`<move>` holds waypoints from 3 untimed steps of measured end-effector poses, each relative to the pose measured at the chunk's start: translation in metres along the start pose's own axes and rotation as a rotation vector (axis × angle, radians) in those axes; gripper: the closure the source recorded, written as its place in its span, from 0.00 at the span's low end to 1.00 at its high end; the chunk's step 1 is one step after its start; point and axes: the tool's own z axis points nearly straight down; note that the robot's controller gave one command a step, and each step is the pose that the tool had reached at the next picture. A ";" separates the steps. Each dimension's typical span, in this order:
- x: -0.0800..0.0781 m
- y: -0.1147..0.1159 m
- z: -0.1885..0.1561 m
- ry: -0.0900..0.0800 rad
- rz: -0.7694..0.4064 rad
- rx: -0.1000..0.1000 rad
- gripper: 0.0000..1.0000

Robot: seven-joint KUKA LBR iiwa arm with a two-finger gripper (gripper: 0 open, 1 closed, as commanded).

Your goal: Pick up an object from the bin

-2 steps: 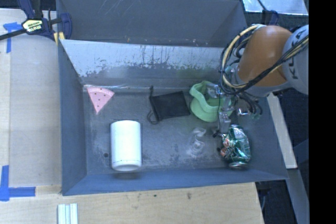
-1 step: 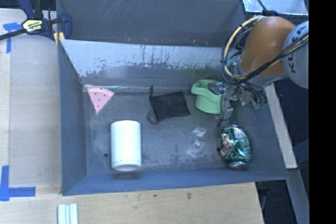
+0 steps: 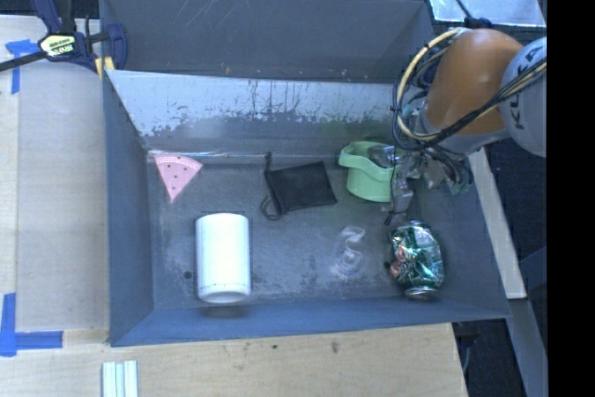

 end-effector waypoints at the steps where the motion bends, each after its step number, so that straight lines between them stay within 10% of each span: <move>1: -0.001 0.014 -0.044 -0.002 -0.006 -0.004 1.00; 3: 0.009 0.017 -0.170 -0.006 -0.013 -0.003 1.00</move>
Offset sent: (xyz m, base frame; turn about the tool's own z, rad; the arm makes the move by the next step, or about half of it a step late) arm -0.0252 0.0022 0.1265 0.0043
